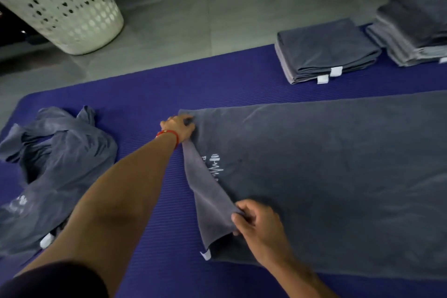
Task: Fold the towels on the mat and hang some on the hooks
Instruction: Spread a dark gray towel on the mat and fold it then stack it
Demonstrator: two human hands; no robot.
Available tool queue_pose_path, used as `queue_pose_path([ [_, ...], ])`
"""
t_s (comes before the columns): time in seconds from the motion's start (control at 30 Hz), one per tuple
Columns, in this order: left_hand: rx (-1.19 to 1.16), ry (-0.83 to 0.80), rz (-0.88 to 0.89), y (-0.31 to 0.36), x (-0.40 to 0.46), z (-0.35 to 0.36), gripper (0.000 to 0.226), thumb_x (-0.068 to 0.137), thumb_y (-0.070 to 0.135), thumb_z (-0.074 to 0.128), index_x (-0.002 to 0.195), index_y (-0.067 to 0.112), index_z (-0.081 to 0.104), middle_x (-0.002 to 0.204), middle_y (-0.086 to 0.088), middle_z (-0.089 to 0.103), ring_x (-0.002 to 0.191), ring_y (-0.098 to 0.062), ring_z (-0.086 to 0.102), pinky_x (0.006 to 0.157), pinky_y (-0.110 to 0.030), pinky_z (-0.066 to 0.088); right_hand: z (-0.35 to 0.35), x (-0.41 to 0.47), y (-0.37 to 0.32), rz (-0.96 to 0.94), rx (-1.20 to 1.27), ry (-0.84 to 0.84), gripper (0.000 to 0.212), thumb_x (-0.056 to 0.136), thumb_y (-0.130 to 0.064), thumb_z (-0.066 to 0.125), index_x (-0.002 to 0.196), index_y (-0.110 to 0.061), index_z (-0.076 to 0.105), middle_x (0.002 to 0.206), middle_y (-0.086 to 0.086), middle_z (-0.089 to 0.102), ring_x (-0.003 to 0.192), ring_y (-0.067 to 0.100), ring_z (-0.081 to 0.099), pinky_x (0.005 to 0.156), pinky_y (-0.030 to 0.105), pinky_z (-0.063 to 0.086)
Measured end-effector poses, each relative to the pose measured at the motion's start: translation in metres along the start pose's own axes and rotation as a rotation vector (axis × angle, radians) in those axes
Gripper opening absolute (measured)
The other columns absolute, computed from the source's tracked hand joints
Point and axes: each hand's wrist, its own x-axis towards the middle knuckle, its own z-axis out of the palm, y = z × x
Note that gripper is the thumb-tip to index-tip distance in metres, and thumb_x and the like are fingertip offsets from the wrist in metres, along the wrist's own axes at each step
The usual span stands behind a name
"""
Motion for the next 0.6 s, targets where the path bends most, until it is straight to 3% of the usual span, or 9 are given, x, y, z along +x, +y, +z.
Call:
queue_pose_path([
  [0.17,-0.248,0.140,-0.038,0.014,0.017,-0.006,0.021,0.094,0.018,0.062,0.110,0.017,0.076,0.121,-0.008,0.071,0.114,-0.028,0.064,0.103,-0.036,0.051,-0.028,-0.008,0.010,0.023,-0.016,0.026,0.022,0.092,-0.016,0.067,0.078,-0.033,0.064,0.063,-0.013,0.069,0.062,0.002,0.067,0.060,0.015,0.046],
  [0.27,-0.311,0.204,0.007,0.030,0.010,-0.012,0.017,0.093,0.013,0.063,0.098,0.015,0.078,0.107,-0.004,0.074,0.105,-0.021,0.068,0.097,-0.028,0.052,-0.060,-0.011,0.017,0.037,-0.030,0.067,0.014,0.091,-0.019,0.069,0.079,-0.028,0.068,0.064,-0.010,0.071,0.065,0.004,0.070,0.065,0.023,0.052],
  [0.4,-0.202,0.209,0.301,0.067,-0.013,-0.022,0.039,0.088,-0.006,0.049,0.107,0.013,0.077,0.107,-0.003,0.074,0.096,-0.016,0.066,0.094,-0.025,0.051,-0.122,-0.021,0.023,0.100,0.028,0.174,0.010,0.092,-0.011,0.071,0.087,-0.019,0.074,0.068,-0.005,0.074,0.065,0.006,0.072,0.065,0.015,0.050],
  [0.53,-0.136,0.248,0.575,0.117,-0.032,-0.028,0.026,0.090,0.002,0.061,0.107,0.013,0.076,0.104,-0.004,0.075,0.092,-0.022,0.070,0.086,-0.026,0.051,-0.204,-0.041,0.029,0.142,0.019,0.262,0.010,0.093,-0.009,0.070,0.094,-0.018,0.075,0.070,0.003,0.075,0.068,0.012,0.072,0.067,0.014,0.050],
  [0.6,-0.126,0.267,0.688,0.156,-0.041,-0.028,0.020,0.091,0.006,0.064,0.106,0.013,0.075,0.101,-0.004,0.074,0.089,-0.022,0.069,0.085,-0.030,0.053,-0.248,-0.050,0.043,0.157,-0.011,0.395,0.012,0.093,-0.007,0.070,0.093,-0.019,0.074,0.070,0.009,0.075,0.065,0.014,0.071,0.069,0.016,0.050],
])
